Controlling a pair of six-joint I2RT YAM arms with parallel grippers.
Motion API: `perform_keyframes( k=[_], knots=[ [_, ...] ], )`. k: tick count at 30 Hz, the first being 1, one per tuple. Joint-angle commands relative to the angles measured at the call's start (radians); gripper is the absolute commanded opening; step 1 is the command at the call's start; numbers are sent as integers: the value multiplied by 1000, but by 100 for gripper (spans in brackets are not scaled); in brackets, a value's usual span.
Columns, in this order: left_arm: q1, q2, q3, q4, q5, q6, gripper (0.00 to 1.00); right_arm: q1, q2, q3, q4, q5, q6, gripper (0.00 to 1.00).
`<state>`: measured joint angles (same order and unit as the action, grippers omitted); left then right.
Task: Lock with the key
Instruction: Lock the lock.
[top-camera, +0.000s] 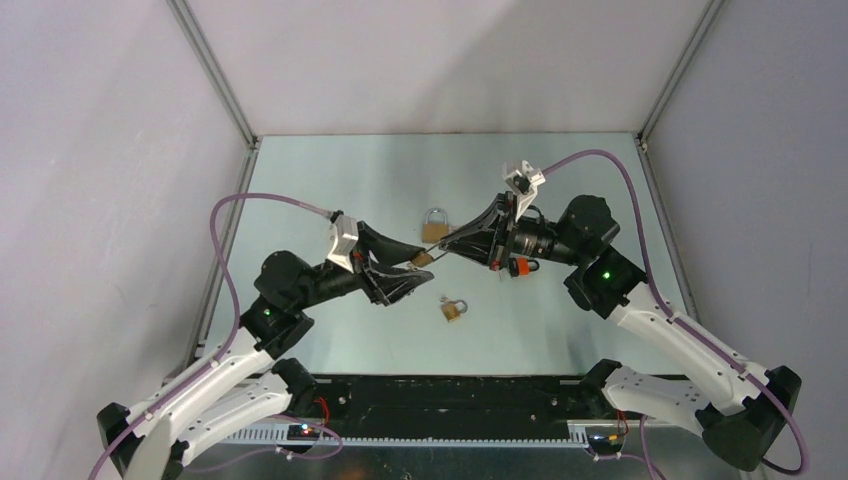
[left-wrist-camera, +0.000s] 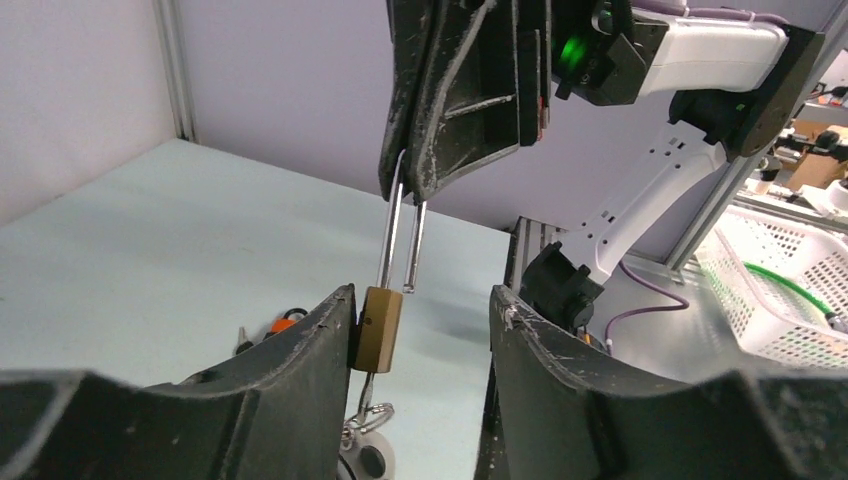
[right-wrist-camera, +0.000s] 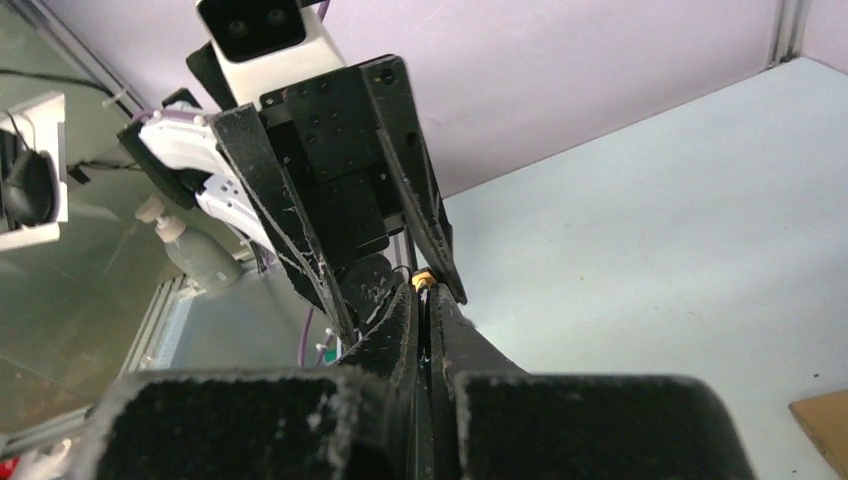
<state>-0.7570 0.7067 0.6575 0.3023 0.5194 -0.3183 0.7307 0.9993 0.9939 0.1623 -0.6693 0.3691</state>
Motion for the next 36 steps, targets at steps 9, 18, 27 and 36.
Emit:
perform_keyframes(
  k=[9,18,27,36],
  knots=[
    [-2,4,2,97,-5,-15,42,-5,-33,12,164,110,161,0],
    [-1,3,-7,101,-7,-13,4,-9,-30,1,173,111,184,0],
    [-1,-14,-27,100,35,1,0,6,-33,-15,163,114,129,0],
    [-1,23,20,102,166,-48,0,110,-20,-37,153,173,-49,0]
  ],
)
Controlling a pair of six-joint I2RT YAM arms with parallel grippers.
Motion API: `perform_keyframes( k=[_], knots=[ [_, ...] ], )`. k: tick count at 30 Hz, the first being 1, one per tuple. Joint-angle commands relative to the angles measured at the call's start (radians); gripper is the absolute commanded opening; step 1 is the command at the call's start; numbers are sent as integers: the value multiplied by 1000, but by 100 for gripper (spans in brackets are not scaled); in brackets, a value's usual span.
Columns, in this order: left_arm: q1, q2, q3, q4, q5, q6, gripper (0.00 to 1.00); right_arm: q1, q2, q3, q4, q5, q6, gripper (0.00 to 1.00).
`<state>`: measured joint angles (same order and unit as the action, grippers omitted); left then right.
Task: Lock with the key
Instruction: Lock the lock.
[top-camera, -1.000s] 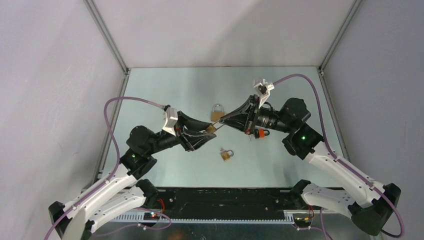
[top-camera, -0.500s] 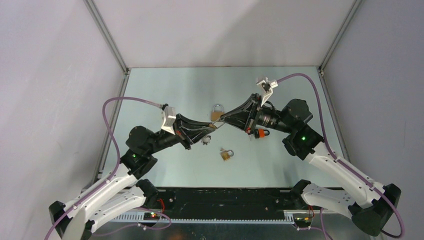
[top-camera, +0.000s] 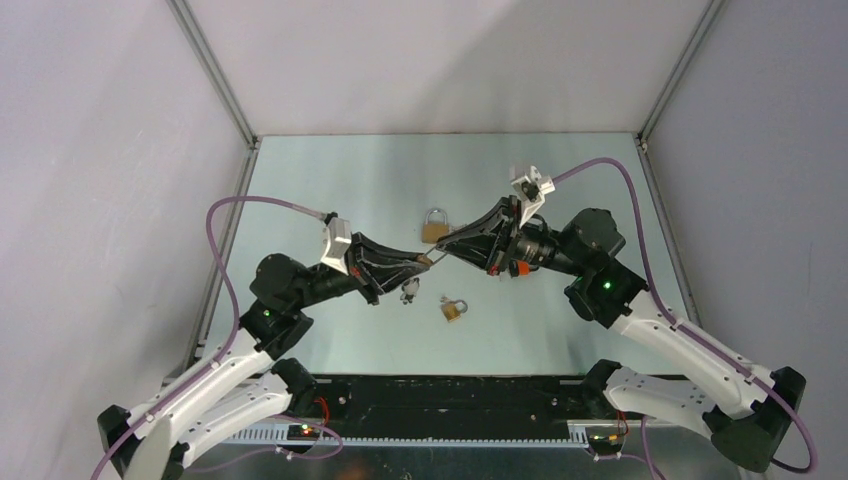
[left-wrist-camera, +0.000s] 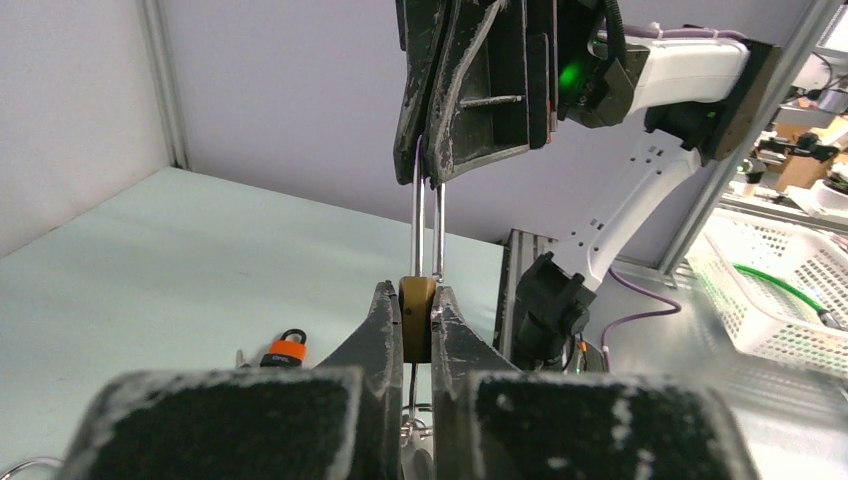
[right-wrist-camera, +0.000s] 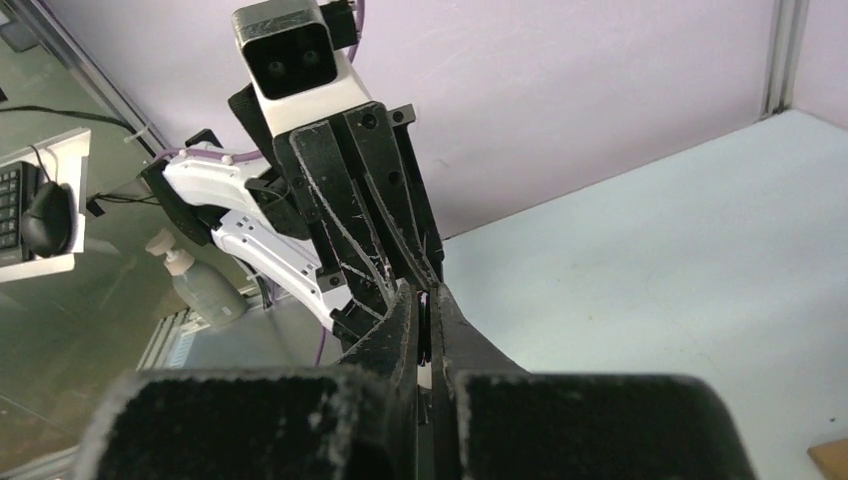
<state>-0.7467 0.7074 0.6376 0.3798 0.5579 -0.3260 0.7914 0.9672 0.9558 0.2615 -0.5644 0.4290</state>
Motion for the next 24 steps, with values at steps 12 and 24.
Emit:
perform_keyframes(
  k=[12,24],
  knots=[
    [-11,-1,50,46,235,-43,0,93,50,-75,94,31,-205,0],
    [-12,-4,55,62,221,-16,0,152,93,-147,137,-57,-300,0]
  ],
)
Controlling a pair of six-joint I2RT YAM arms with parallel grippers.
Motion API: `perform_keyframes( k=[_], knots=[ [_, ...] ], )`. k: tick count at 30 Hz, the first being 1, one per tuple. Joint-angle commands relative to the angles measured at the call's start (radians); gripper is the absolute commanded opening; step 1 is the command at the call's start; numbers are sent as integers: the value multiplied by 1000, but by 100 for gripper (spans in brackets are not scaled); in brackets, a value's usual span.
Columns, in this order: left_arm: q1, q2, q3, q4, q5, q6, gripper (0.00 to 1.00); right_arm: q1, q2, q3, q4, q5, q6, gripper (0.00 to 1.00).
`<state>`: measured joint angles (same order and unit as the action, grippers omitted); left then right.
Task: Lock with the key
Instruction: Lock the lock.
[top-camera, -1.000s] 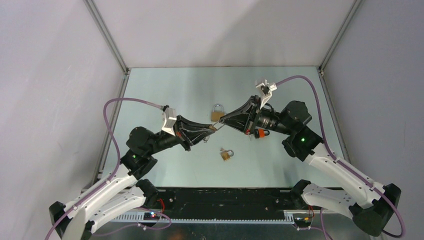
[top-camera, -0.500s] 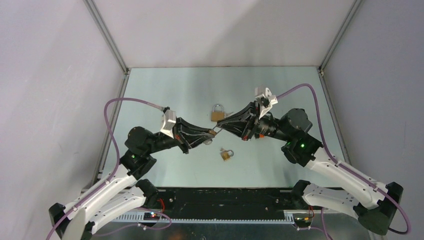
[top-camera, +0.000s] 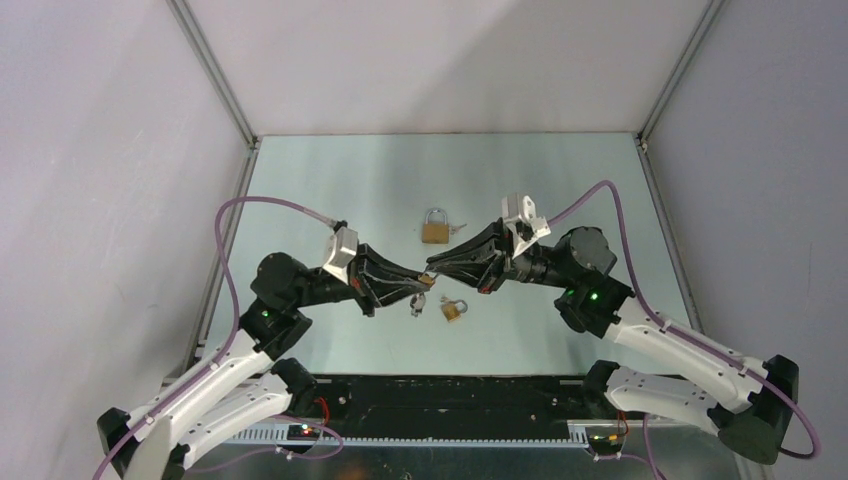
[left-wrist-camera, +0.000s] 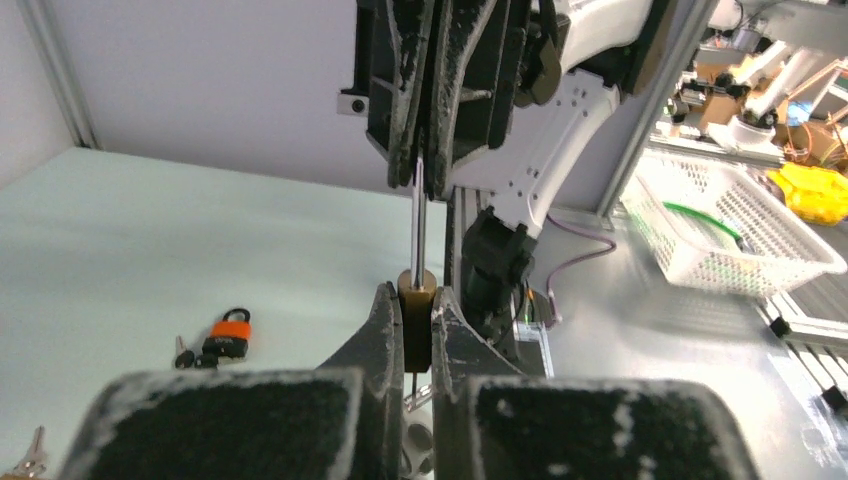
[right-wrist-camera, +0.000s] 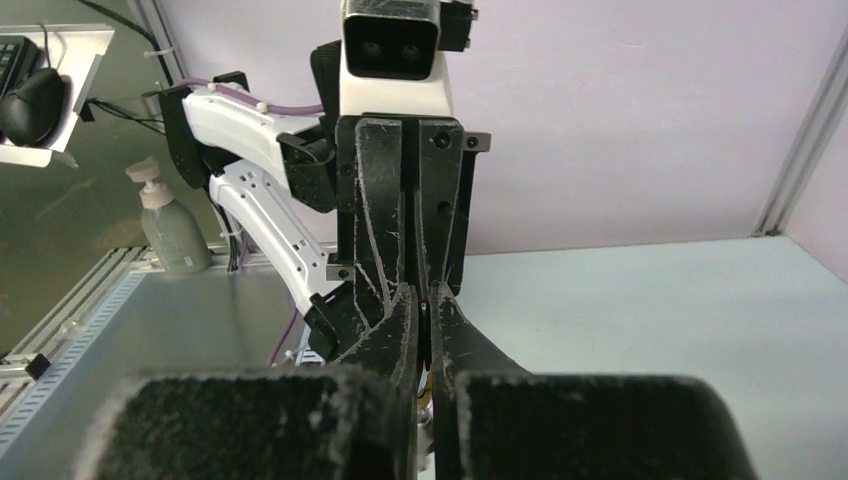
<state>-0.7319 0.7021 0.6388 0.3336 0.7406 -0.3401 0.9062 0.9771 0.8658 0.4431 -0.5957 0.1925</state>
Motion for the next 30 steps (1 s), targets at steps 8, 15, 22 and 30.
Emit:
perform_keyframes(
  k=[8,15,22,30],
  knots=[
    [-27,-59,25,123,7,29,0,37,100,-155,13,-67,-55,0],
    [-27,-89,8,143,-201,33,0,54,146,-244,130,-110,-10,0],
    [-26,-99,-9,194,-263,43,0,94,242,-321,286,-143,48,0],
    [-25,-85,14,255,-279,41,0,113,340,-345,462,-176,133,0]
  ],
)
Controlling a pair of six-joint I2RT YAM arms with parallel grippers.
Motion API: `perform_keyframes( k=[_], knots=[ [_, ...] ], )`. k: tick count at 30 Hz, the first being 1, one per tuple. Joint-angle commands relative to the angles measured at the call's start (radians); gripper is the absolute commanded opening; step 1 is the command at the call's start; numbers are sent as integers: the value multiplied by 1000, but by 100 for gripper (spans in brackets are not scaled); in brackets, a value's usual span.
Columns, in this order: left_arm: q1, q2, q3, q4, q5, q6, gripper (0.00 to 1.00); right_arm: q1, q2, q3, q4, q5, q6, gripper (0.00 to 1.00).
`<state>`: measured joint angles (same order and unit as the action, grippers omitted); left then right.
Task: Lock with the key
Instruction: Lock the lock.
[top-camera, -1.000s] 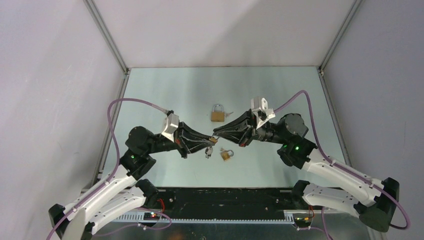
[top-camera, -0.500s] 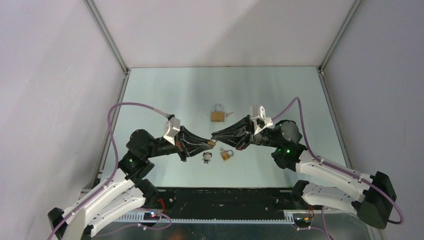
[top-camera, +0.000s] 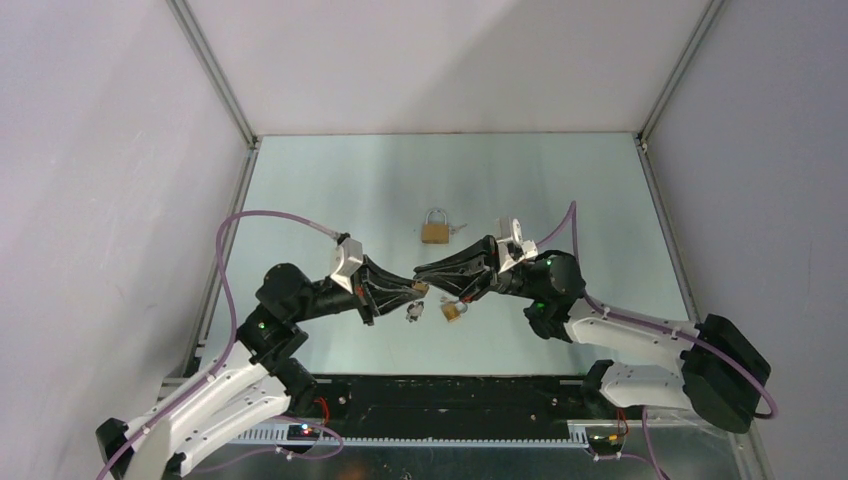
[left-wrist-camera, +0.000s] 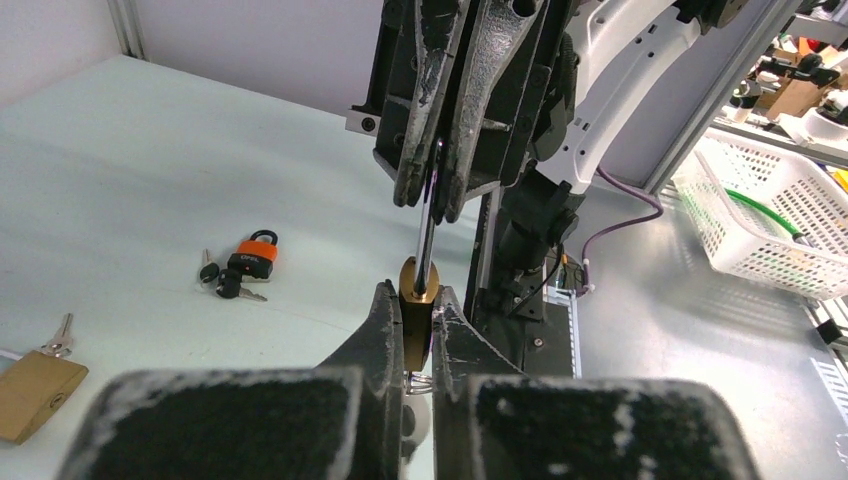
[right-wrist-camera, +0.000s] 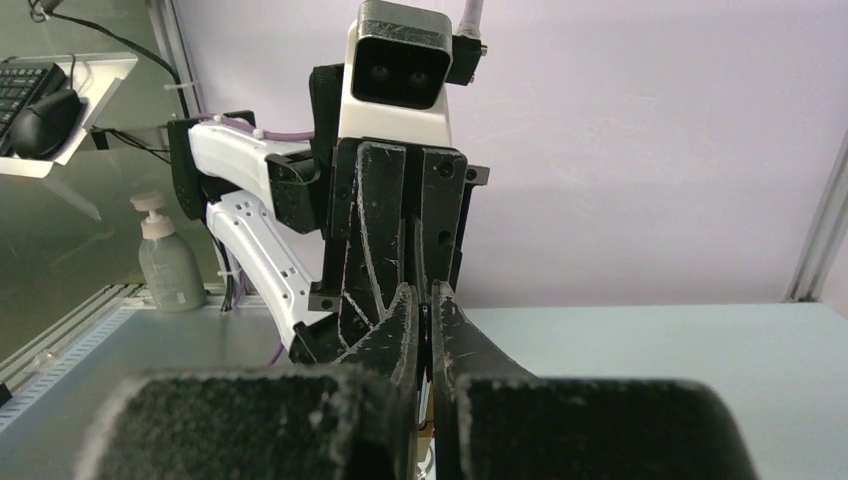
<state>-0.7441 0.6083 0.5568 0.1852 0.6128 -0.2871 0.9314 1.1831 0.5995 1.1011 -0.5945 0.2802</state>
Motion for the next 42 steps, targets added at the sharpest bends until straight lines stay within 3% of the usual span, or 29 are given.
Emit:
perform_keyframes(
  k=[1,7,12,14,16,17,19,22,30,35,42],
  knots=[
    [-13,15,104,404,-147,-9,0,85,143,-79,-187,-178,57,0],
    [-6,47,100,396,-138,-25,0,31,88,-71,-160,-157,137,0],
    [4,59,66,350,-172,-45,0,-66,-61,30,-452,-17,147,0],
    [8,57,55,322,-207,-52,0,-105,-113,64,-524,27,151,6],
    [11,55,45,295,-251,-68,0,-149,-158,87,-558,34,179,22],
    [13,56,44,288,-266,-73,0,-164,-170,97,-565,25,186,41],
    [15,59,43,265,-307,-87,0,-212,-209,104,-591,4,200,60],
    [18,70,47,251,-324,-100,0,-272,-267,105,-622,-23,206,76],
    [18,103,87,249,-348,-170,0,-210,-268,105,-686,3,92,79],
    [18,122,107,249,-291,-194,0,-134,-177,105,-575,-6,30,79],
    [17,125,113,262,-236,-212,0,-123,-54,121,-364,-59,82,78]
  ],
)
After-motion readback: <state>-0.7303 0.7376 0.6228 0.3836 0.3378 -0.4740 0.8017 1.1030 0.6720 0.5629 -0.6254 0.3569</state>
